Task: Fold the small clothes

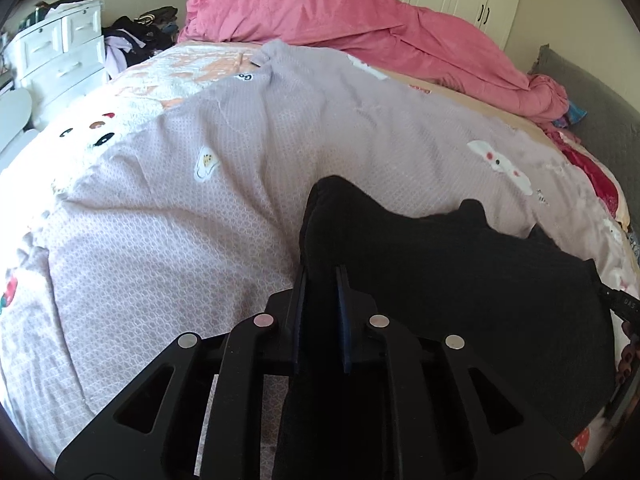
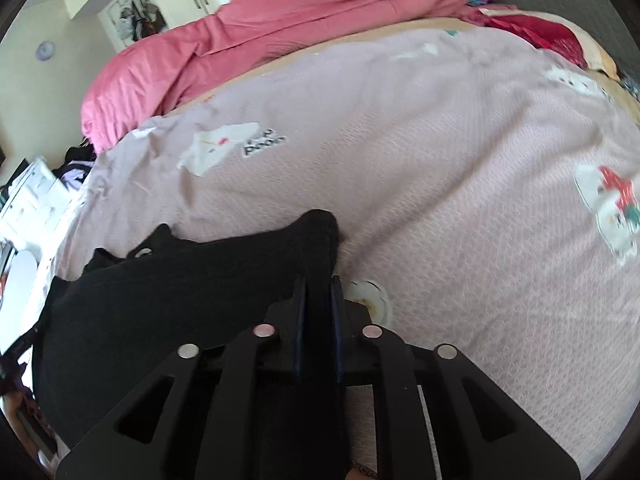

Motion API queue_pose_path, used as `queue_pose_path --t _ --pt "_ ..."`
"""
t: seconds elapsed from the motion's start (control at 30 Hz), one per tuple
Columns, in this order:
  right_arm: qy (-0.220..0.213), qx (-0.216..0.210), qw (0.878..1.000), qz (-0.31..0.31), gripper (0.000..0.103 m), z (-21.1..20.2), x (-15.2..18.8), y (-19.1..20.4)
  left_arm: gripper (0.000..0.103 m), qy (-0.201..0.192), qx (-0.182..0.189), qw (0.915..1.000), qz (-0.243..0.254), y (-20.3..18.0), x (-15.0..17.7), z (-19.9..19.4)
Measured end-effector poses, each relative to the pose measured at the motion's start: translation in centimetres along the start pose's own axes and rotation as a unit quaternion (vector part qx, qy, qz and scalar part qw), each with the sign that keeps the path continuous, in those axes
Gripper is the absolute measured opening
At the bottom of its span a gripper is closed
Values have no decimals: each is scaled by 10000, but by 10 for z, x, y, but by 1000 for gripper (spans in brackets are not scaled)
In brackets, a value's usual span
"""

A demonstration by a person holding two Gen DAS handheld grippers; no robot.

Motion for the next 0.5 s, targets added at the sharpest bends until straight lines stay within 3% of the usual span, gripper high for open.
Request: queue_pose_path --t 0.4,0.5 --pt "66 -238 9996 105 38 -28 22 0 34 15 6 9998 199 -8 11 -23" --pt "99 -390 9992 59 50 -38 32 7 40 -48 67 9998 175 -11 11 -34"
Point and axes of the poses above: each gripper's, at about its wrist camera, not at the fingertips, and z roughly the way its jaws point, y to its left, x to its underside, the point moved 10 cm from there along z, roughly the way its jaws point, and after that the axes turned 6 degrees about -z, right-handed, at the moved point
